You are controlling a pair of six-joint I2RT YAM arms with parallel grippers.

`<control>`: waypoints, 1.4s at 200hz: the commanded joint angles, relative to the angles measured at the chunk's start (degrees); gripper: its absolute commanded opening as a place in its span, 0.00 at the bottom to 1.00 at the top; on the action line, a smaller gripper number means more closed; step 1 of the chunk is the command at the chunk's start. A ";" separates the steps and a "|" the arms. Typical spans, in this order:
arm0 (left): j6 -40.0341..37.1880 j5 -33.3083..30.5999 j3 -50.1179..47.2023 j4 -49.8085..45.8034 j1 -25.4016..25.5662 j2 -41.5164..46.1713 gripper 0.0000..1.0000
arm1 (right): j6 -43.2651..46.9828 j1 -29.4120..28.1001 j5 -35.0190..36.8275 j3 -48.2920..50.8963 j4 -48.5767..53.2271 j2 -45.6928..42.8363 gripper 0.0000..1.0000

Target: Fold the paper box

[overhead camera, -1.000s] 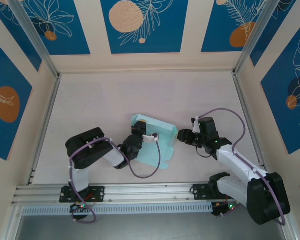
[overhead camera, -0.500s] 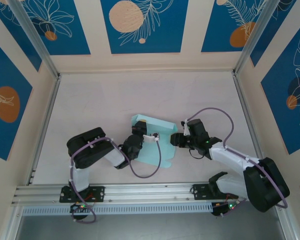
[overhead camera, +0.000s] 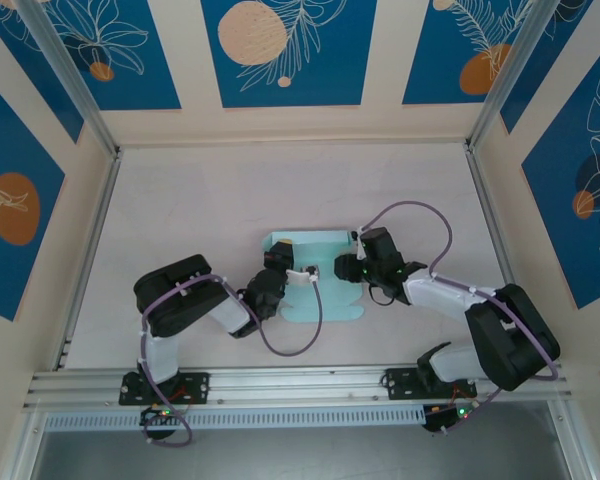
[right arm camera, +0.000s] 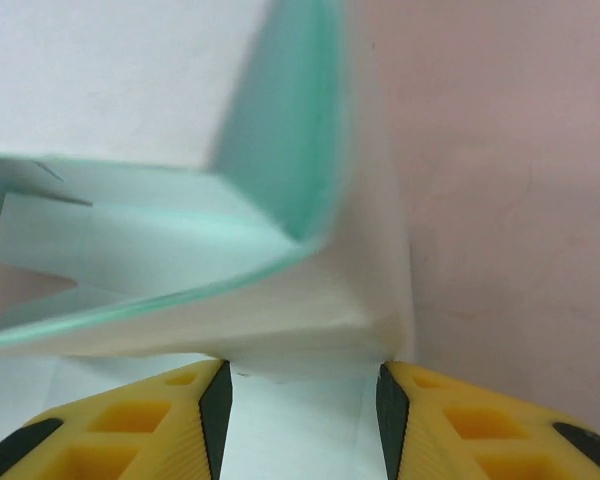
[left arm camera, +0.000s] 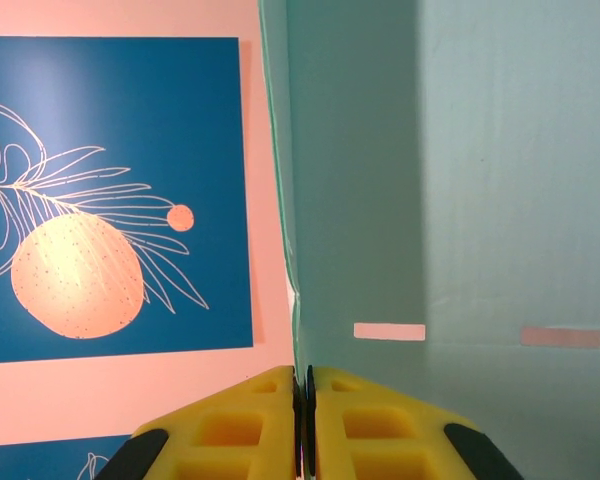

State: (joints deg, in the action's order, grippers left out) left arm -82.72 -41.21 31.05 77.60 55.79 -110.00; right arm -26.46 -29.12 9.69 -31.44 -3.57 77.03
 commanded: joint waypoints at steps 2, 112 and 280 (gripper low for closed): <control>-0.24 0.96 -0.01 -1.58 1.03 -1.23 0.10 | 4.29 0.78 2.34 -2.81 -3.65 1.62 0.48; -1.35 0.88 0.66 -1.58 1.55 -2.59 0.10 | 10.13 1.88 -10.13 -4.76 -8.68 5.04 0.24; -3.02 -0.09 1.03 -1.23 1.59 -3.99 0.10 | 1.16 26.61 -29.29 -7.00 13.95 -18.45 0.44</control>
State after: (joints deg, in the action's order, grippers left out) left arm -84.62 -41.63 31.83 78.91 56.49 -111.57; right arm -21.28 -10.63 -10.46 -34.98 2.04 54.63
